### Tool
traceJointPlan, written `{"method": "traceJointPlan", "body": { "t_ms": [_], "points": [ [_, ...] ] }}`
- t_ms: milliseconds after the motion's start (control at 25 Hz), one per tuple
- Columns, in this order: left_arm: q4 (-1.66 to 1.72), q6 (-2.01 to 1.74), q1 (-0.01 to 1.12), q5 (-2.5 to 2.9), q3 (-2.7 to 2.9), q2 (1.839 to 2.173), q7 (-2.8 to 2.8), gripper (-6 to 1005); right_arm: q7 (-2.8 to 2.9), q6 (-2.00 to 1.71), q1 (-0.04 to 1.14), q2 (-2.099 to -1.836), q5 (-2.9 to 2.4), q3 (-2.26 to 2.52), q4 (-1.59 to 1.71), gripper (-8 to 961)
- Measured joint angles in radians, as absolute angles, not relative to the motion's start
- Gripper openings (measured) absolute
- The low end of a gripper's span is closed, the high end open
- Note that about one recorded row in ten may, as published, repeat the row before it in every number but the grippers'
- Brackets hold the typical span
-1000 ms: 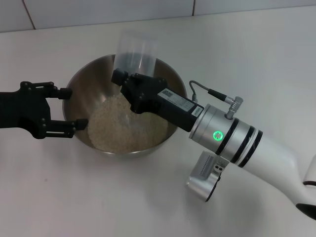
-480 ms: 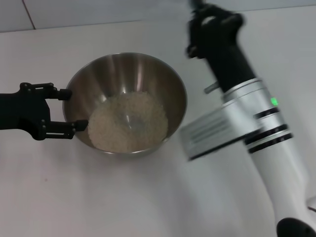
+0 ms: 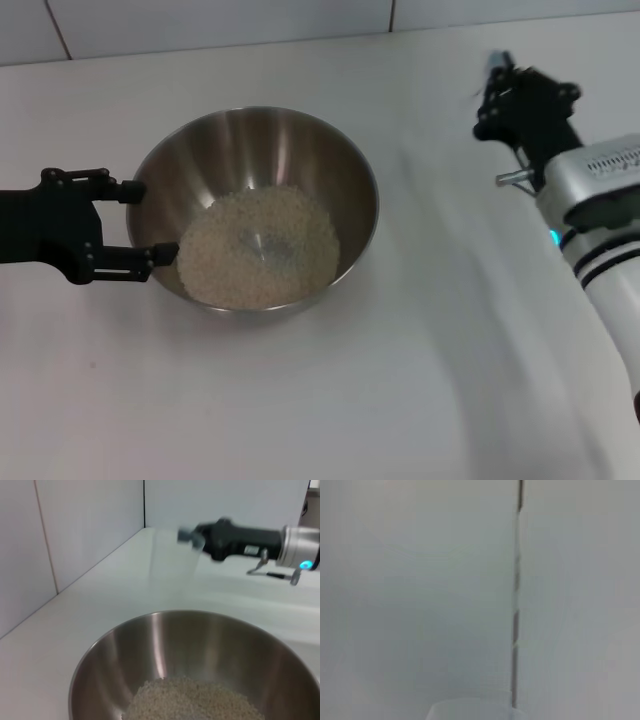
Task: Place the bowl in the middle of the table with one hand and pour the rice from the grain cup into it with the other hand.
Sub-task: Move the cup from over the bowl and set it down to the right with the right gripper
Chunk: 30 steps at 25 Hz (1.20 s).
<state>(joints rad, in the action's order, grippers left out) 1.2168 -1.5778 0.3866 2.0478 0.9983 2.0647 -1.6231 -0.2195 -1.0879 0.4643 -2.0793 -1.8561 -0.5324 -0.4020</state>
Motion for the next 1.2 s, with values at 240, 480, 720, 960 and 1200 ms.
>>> {"method": "traceJointPlan", "body": {
  "t_ms": [240, 480, 720, 960, 1200],
  "points": [
    [1.215, -1.576, 0.390, 2.048, 0.998, 2.066, -1.623, 827, -0.050, -0.904, 0.567, -2.082, -1.858, -0.422, -0.279, 16],
    [1.213, -1.575, 0.393, 2.048, 1.000, 2.068, -1.623, 827, -0.039, -0.859, 0.582, -2.083, -1.859, -0.371, -0.267, 17],
    [1.213, -1.575, 0.395, 2.047, 1.000, 2.068, -1.623, 827, -0.036, -0.857, 0.565, -2.085, -1.859, -0.359, -0.278, 18],
    [1.213, -1.573, 0.397, 2.048, 1.000, 2.068, -1.623, 827, -0.034, -0.866, 0.529, -2.082, -1.859, -0.358, -0.313, 264],
    [1.213, -1.574, 0.391, 2.048, 1.000, 2.068, -1.623, 827, -0.035, -0.954, 0.422, -2.075, -1.859, -0.363, -0.368, 407]
  ]
}}
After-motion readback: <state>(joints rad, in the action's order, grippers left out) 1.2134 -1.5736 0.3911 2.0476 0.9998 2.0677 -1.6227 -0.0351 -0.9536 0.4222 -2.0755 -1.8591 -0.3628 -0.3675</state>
